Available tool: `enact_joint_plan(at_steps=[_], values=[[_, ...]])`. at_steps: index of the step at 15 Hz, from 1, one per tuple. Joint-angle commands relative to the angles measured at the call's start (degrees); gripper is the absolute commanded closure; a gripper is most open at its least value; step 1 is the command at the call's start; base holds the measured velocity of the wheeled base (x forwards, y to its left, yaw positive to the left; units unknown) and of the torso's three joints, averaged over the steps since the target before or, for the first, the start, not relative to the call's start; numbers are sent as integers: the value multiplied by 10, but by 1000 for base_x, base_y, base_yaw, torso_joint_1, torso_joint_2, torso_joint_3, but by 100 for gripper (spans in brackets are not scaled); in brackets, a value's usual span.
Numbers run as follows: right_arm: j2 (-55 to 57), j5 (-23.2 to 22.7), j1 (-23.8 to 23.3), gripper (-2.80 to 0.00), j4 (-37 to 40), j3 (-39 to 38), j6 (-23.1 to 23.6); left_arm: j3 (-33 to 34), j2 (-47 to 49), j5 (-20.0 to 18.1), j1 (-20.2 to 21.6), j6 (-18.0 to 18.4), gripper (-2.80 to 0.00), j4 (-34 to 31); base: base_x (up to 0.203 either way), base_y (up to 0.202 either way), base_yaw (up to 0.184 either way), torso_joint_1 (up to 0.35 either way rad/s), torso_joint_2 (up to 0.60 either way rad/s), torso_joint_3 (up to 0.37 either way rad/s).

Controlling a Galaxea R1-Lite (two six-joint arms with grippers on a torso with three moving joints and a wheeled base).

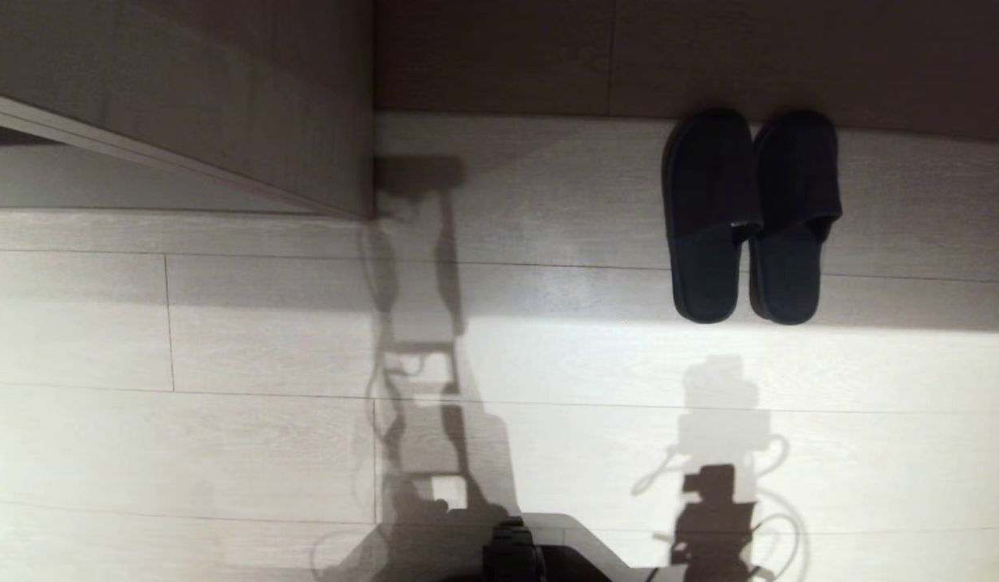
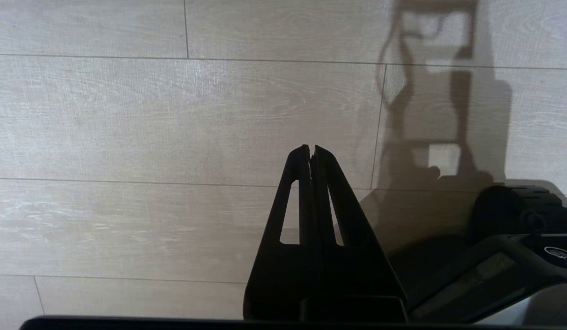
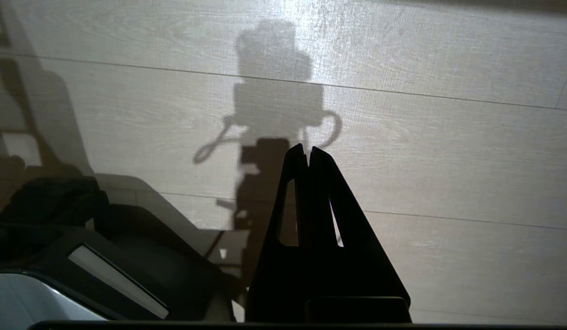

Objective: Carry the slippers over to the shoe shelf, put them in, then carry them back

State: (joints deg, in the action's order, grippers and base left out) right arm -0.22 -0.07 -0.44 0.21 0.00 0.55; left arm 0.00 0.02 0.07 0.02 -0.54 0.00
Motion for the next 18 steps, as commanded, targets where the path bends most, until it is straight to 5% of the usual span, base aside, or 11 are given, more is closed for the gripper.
enact_joint_plan(at_steps=[1,18], values=[[1,0,0,0,0,-1,-1,0,0,0,1,0,0,0,0,0,0,0,2,205],[1,0,0,0,0,-1,-1,0,0,0,0,-2,0,0,0,0,0,3,3,202]])
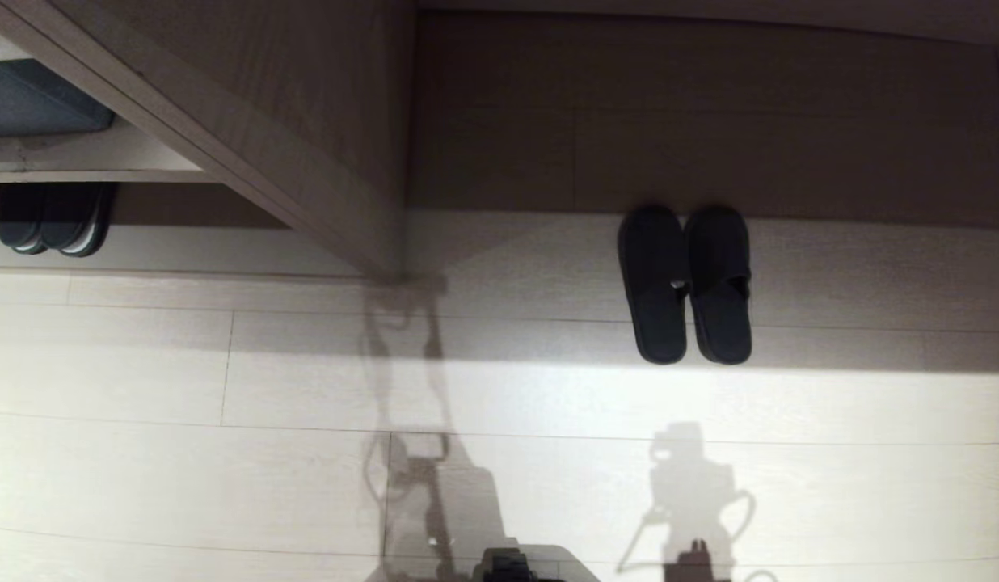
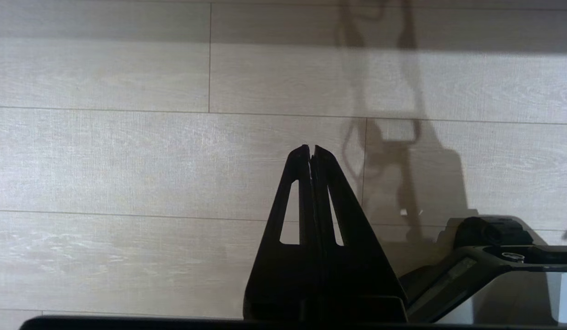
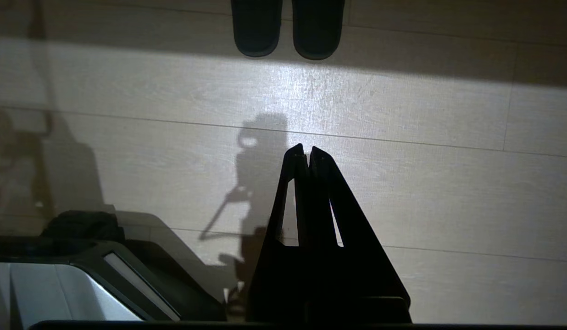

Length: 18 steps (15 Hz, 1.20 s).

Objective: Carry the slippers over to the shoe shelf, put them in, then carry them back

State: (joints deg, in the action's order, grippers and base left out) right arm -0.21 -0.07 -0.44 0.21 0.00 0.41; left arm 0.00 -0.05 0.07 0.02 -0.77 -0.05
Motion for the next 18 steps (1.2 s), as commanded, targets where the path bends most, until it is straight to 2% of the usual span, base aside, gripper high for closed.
enact_joint_plan(at_steps=[1,18], values=[[1,0,0,0,0,-1,0,1,0,0,0,2,0,0,0,0,0,6,5,215],[1,0,0,0,0,-1,0,1,0,0,0,-2,0,1,0,0,0,2,1,203]])
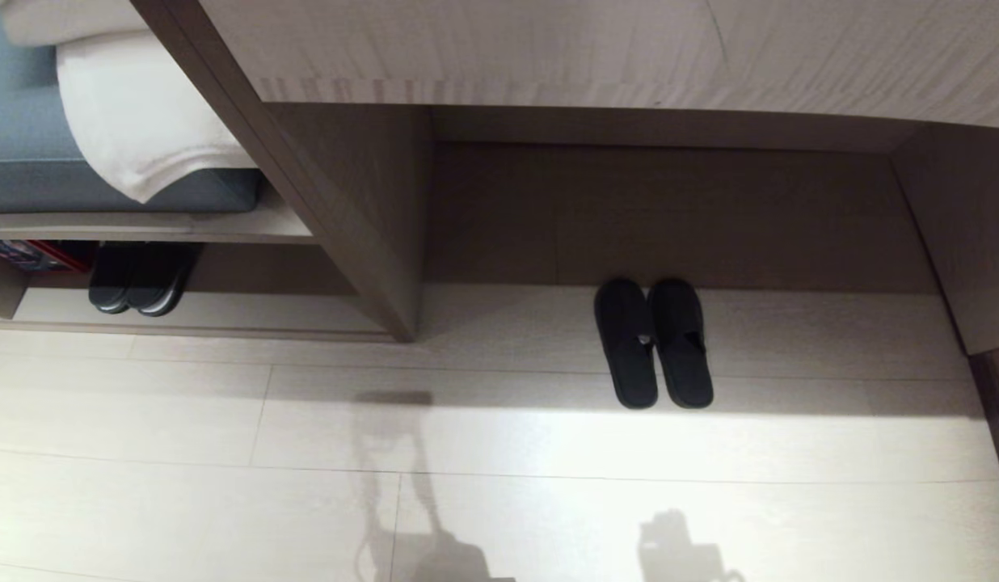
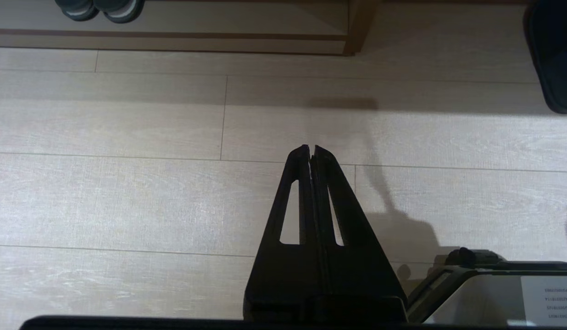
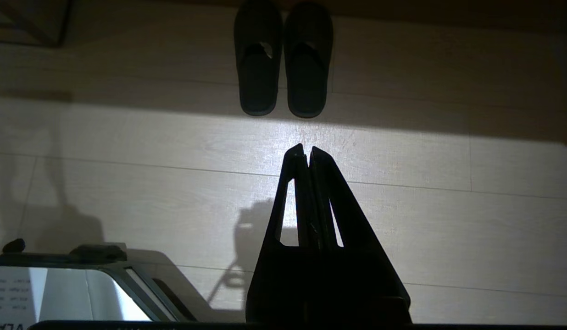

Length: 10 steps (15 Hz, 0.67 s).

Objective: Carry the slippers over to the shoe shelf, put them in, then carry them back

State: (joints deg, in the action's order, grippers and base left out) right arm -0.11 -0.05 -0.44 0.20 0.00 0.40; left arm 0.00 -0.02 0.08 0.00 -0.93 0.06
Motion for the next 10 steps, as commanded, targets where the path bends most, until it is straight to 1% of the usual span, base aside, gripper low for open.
enact_joint_plan(at_steps=[1,10], values=[[0,0,0,0,0,0,0,0,1,0,0,1,0,-1,0,0,0,6,1,194],[0,0,0,0,0,0,0,0,0,0,0,1,0,-1,0,0,0,2,4,201]])
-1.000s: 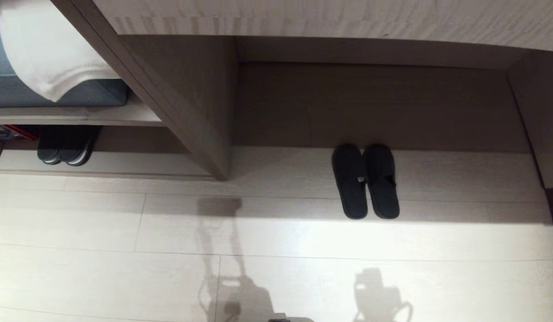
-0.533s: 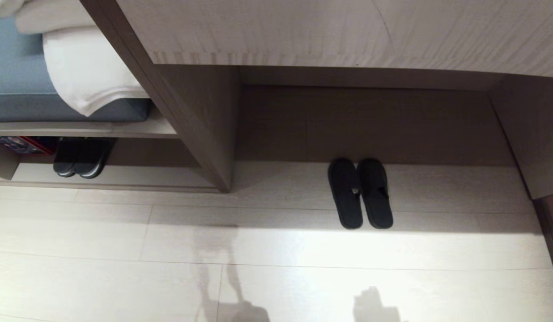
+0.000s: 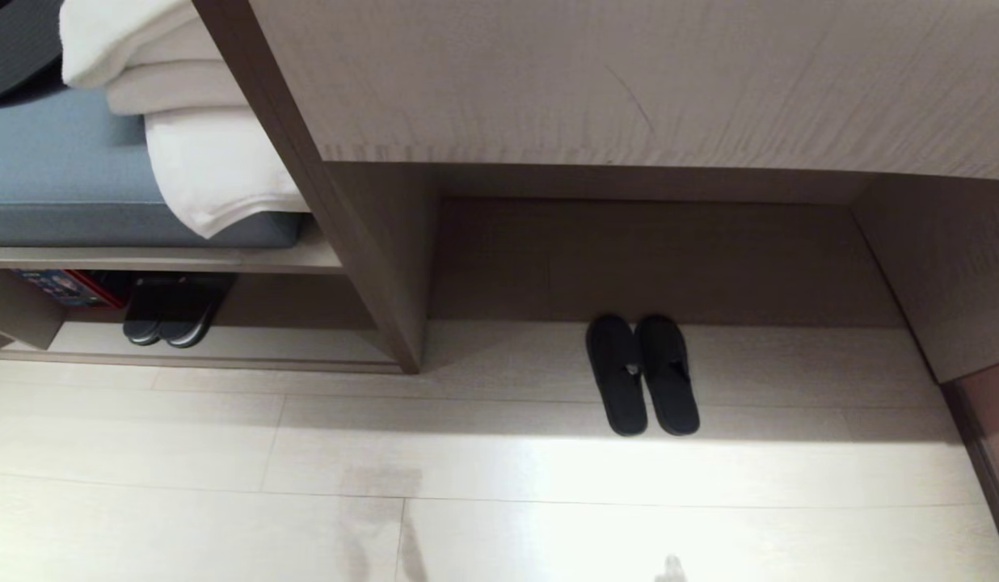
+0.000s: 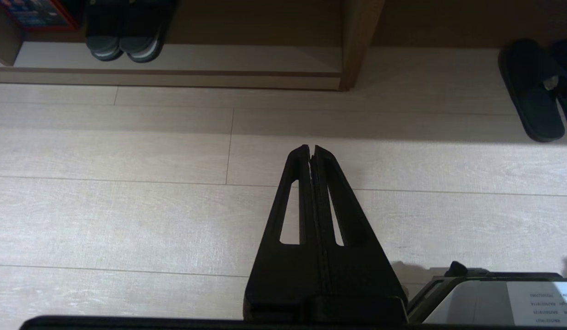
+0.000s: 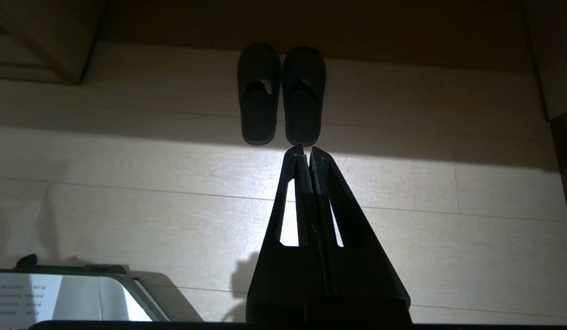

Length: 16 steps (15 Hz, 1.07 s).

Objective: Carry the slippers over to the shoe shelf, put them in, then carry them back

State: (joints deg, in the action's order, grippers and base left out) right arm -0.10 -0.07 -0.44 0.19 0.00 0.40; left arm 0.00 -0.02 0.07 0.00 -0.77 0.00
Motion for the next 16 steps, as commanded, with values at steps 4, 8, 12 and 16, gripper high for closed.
enact_joint_plan(at_steps=[4,8,12,16], values=[[0,0,0,0,0,-1,0,1,0,0,0,-1,0,1,0,0,0,2,2,203],[0,0,0,0,0,-1,0,1,0,0,0,-3,0,1,0,0,0,5,0,204],[0,0,0,0,0,-1,0,1,0,0,1,-2,0,1,0,0,0,4,2,202],[0,0,0,0,0,-1,0,1,1,0,1,-2,0,1,0,0,0,1,0,204]])
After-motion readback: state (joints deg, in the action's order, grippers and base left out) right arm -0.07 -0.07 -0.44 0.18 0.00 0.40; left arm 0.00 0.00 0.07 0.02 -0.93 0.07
